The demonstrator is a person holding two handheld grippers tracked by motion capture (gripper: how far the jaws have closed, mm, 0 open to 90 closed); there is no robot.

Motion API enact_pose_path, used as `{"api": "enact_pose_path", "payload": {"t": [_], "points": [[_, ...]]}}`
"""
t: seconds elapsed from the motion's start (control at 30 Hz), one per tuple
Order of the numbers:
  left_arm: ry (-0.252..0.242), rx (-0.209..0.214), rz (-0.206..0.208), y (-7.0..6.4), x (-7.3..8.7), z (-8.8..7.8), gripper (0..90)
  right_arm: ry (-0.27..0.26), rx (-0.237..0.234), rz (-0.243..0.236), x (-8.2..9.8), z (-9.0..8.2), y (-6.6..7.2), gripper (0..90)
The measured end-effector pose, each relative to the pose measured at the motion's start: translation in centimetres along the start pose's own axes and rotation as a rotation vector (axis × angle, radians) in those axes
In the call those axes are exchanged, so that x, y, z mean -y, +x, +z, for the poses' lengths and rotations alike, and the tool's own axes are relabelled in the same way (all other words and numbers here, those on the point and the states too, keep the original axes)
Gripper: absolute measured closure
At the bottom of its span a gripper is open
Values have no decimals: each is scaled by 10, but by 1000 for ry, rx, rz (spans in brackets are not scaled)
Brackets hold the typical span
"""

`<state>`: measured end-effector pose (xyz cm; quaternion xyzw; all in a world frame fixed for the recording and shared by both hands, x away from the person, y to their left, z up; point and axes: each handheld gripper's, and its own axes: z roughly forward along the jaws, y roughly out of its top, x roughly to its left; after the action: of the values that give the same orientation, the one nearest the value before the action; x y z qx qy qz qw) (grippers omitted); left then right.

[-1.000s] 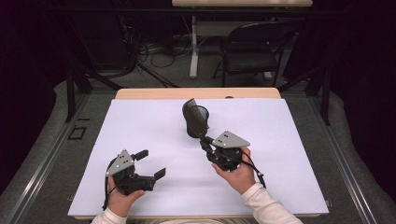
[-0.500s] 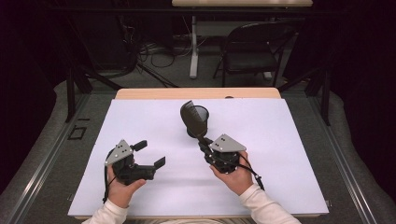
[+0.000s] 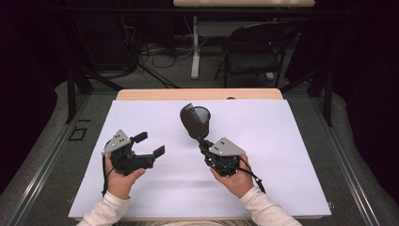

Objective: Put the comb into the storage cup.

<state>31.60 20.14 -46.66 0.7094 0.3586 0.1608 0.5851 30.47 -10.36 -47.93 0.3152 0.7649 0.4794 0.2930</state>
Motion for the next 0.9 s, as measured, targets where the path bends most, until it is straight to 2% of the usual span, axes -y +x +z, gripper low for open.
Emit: {"api": "enact_pose_path", "payload": {"t": [0.3,0.6,0.83,0.9], "points": [[43,37,-10,-2,-14,8,149,-2,3,-2,1,0,0,727],[57,76,-25,-5,-26,14,157,-1,4,-6,1,1,0,727],[67,89,-54,-5,-34,18,159,-1,5,-5,2,1,0,727],[72,103,-72,-5,-36,19,159,0,4,-5,2,1,0,727]]}}
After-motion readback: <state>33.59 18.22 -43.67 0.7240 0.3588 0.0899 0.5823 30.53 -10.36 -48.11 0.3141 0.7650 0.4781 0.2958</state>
